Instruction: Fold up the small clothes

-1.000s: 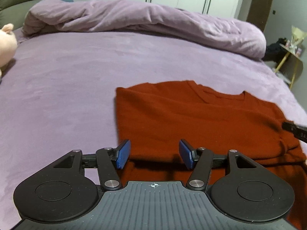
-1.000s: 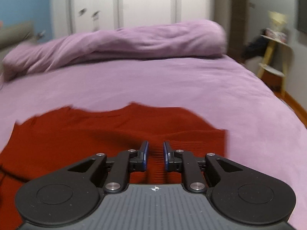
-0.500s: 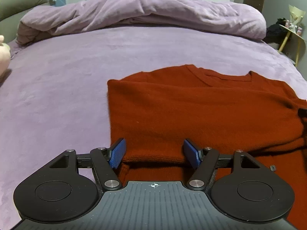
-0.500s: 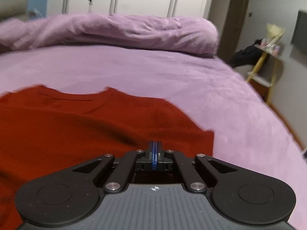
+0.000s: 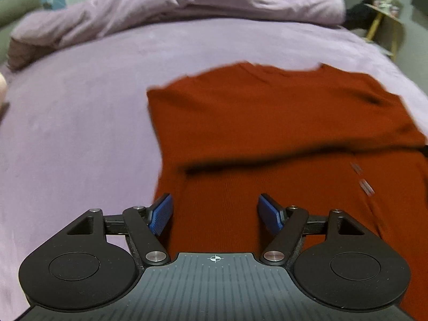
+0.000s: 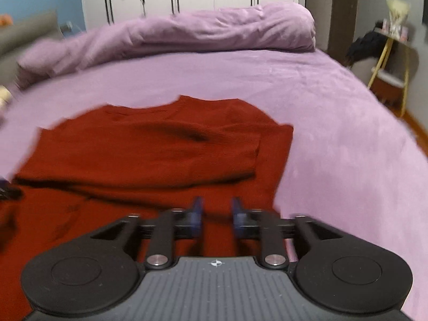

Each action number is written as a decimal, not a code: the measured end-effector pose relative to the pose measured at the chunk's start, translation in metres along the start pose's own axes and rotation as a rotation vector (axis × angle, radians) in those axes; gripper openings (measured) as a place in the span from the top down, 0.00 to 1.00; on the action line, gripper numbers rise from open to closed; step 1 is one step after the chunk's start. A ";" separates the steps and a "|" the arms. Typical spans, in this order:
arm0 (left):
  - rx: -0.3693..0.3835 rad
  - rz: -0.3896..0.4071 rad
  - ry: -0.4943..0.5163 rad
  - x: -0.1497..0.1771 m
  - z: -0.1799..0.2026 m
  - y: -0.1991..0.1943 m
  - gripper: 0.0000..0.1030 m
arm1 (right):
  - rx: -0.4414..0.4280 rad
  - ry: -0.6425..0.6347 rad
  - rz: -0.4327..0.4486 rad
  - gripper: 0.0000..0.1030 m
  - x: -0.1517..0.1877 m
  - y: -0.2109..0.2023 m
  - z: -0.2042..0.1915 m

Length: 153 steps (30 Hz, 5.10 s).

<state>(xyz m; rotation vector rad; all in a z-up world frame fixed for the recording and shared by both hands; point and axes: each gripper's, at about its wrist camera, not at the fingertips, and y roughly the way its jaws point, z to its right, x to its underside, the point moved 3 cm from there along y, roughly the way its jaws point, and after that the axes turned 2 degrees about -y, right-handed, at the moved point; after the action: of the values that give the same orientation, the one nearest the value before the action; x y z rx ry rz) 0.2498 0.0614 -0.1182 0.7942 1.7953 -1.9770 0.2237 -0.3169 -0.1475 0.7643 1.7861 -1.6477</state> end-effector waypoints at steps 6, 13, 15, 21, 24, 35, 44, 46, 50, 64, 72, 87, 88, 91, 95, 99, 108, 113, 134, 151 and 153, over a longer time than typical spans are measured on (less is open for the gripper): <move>0.031 -0.083 -0.039 0.087 -0.022 -0.066 0.26 | -0.005 0.114 -0.094 0.52 0.097 -0.104 0.016; 0.022 -0.161 -0.139 0.143 -0.035 -0.100 0.29 | -0.007 0.177 -0.166 0.53 0.155 -0.169 0.019; 0.078 -0.183 -0.193 0.148 -0.035 -0.101 0.36 | -0.050 0.228 -0.211 0.60 0.161 -0.163 0.021; 0.122 -0.218 -0.206 0.146 -0.036 -0.096 0.51 | -0.147 0.368 -0.260 0.79 0.164 -0.150 0.024; 0.162 -0.232 -0.258 0.145 -0.047 -0.095 0.64 | -0.144 0.416 -0.290 0.89 0.166 -0.142 0.030; 0.326 -0.029 -0.360 0.078 -0.057 -0.123 0.93 | -0.396 0.686 -0.187 0.96 0.133 -0.138 0.054; 0.068 0.152 -0.316 -0.002 -0.050 -0.067 0.92 | -0.242 0.453 0.037 0.96 0.030 -0.083 0.037; 0.046 0.126 -0.323 -0.001 -0.048 -0.048 0.89 | -0.166 0.383 0.044 0.95 0.023 -0.066 0.033; 0.004 0.150 -0.284 0.004 -0.061 -0.043 0.65 | -0.079 0.267 0.069 0.84 0.019 -0.057 0.034; 0.064 0.023 -0.055 0.002 -0.049 0.004 0.60 | -0.034 -0.035 -0.023 0.69 0.024 -0.015 0.029; 0.055 0.071 -0.029 -0.001 -0.042 -0.004 0.88 | -0.033 -0.114 0.033 0.93 0.022 -0.015 0.019; 0.115 -0.010 -0.009 -0.001 -0.031 0.012 0.93 | -0.027 -0.163 -0.002 0.94 0.025 -0.010 0.011; 0.113 -0.007 -0.026 -0.003 -0.033 0.009 0.93 | -0.041 -0.160 0.008 0.94 0.024 -0.013 0.010; 0.177 0.084 -0.093 -0.020 -0.041 -0.020 0.93 | -0.117 -0.120 0.090 0.95 0.008 -0.037 0.010; 0.220 0.218 -0.182 -0.060 -0.059 -0.044 0.93 | -0.146 -0.009 0.219 0.95 -0.031 -0.056 0.027; 0.122 0.235 -0.235 -0.088 -0.070 -0.013 0.93 | -0.039 0.040 0.242 0.95 -0.056 -0.025 0.034; 0.148 0.043 -0.224 -0.066 -0.066 0.059 0.63 | 0.004 0.046 0.043 0.77 -0.048 0.052 0.034; 0.176 0.035 -0.205 -0.055 -0.067 0.058 0.67 | -0.002 -0.032 0.012 0.81 -0.039 0.055 0.030; -0.183 0.226 -0.240 -0.151 -0.038 0.080 0.76 | 0.329 0.004 0.221 0.94 -0.122 0.095 0.012; -0.199 0.205 -0.263 -0.112 -0.058 0.126 0.43 | 0.162 -0.110 0.191 0.91 -0.068 0.121 0.010; -0.210 0.176 -0.338 -0.106 -0.076 0.124 0.43 | 0.261 -0.061 0.175 0.82 -0.066 0.117 0.042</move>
<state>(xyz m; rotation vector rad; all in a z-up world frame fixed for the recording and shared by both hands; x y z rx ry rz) 0.4200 0.1085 -0.1533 0.4979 1.6373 -1.6619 0.3567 -0.3525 -0.1787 0.9463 1.4348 -1.7844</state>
